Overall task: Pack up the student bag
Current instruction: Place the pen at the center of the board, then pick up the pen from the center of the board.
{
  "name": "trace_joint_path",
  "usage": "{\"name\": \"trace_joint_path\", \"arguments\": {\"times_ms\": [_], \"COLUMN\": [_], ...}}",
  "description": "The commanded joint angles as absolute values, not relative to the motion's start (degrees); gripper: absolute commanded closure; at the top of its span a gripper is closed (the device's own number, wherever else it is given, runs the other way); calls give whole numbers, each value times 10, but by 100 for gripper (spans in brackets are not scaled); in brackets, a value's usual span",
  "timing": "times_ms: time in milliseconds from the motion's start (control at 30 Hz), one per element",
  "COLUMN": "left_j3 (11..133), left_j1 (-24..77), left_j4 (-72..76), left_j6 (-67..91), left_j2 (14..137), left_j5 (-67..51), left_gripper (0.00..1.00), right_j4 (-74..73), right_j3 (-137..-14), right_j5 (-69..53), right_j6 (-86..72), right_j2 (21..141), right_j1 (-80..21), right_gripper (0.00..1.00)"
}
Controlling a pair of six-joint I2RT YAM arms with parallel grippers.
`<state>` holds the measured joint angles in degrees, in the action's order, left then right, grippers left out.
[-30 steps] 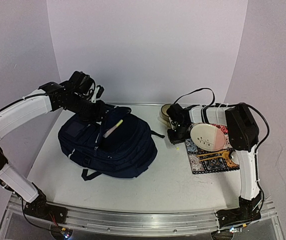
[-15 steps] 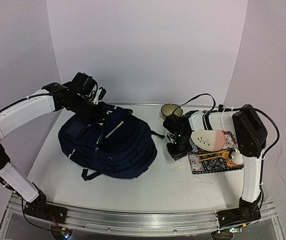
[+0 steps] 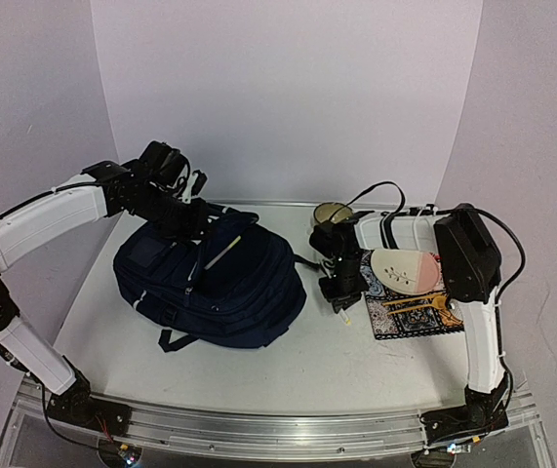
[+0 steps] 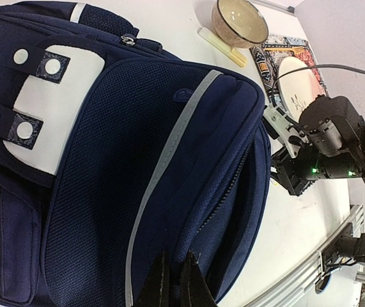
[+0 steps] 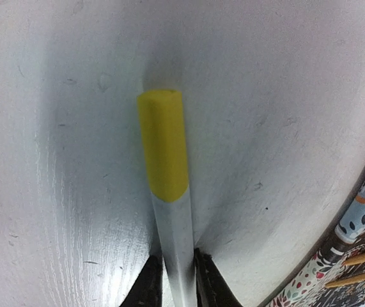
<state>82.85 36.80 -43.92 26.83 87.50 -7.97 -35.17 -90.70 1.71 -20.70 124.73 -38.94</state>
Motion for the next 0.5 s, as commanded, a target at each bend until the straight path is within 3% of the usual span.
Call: {"name": "trace_joint_path", "arguments": {"times_ms": [0,167,467], "left_j3": [836,836,828], "left_j1": [359,359,359], "left_j4": [-417,-417,-415], "left_j6": [267,267,273], "left_j2": [860,859,849], "left_j5": [-70,-72,-77], "left_gripper": [100,100,100], "right_j4": [-385,-387,-390], "right_j3": [-928,-948,-954], "right_j5": [40,43,41], "right_j6": [-199,-196,-197], "right_j2": [1294,1318,1295], "right_j1": [-391,-391,-391], "right_gripper": [74,75,96]}}
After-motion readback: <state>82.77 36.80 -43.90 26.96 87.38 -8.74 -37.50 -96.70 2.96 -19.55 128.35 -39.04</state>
